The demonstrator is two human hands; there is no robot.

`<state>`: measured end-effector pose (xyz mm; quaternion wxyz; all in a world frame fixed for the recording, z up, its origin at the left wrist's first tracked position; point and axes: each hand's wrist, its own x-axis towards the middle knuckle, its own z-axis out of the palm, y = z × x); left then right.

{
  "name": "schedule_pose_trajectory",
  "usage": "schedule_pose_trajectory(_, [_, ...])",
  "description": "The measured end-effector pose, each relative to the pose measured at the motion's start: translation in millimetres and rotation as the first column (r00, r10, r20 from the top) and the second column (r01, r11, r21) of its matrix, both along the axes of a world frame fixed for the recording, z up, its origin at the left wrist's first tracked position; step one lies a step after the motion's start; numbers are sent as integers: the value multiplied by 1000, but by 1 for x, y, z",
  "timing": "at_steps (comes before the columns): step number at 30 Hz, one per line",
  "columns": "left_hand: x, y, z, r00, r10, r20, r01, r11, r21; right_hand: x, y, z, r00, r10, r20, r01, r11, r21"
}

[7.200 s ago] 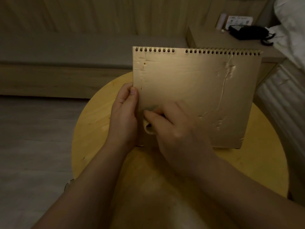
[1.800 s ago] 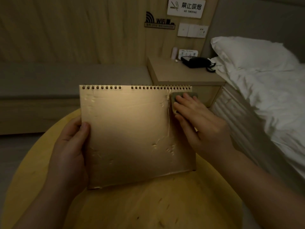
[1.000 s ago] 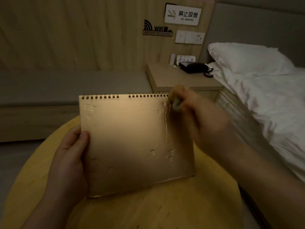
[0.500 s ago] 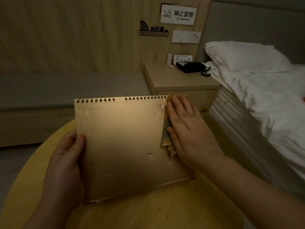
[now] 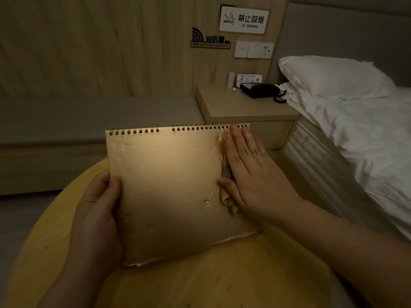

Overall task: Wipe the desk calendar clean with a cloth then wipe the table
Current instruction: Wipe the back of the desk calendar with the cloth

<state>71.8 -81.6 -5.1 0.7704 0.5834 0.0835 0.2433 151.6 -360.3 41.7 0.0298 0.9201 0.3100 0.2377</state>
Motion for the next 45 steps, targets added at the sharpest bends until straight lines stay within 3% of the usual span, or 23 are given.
schedule_pose_trajectory(8, [-1, 4, -4, 1000, 23, -16, -23, 1000, 10, -30, 5, -30, 995, 46, -87, -44, 999, 33])
schedule_pose_trajectory(13, [-2, 3, 0, 1000, 23, -7, -23, 999, 27, -48, -8, -57, 990, 131, 46, -130, 991, -20])
schedule_pose_trajectory(19, [-2, -1, 5, 1000, 22, 20, -23, 999, 32, -19, -5, -30, 986, 126, 105, -132, 990, 55])
schedule_pose_trajectory(26, [-3, 0, 4, 1000, 6, 15, -7, 997, 76, 17, 19, 22, 999, 48, 4, -47, 979, 198])
schedule_pose_trajectory(30, [-5, 2, 4, 1000, 11, 29, -13, 998, 64, 2, 18, 12, 994, 102, -38, -98, 990, 103])
schedule_pose_trajectory(38, [-6, 0, 6, 999, -12, 32, 11, 999, 39, -54, 9, -62, 920, 367, 135, -363, 930, -56])
schedule_pose_trajectory(42, [-7, 1, 9, 999, -36, 11, 36, 999, 23, -43, 8, -51, 896, 412, 166, -401, 911, -98])
schedule_pose_trajectory(45, [-6, 2, 10, 999, -41, 1, 41, 999, 26, -24, 18, -27, 921, 351, 166, -350, 936, -39])
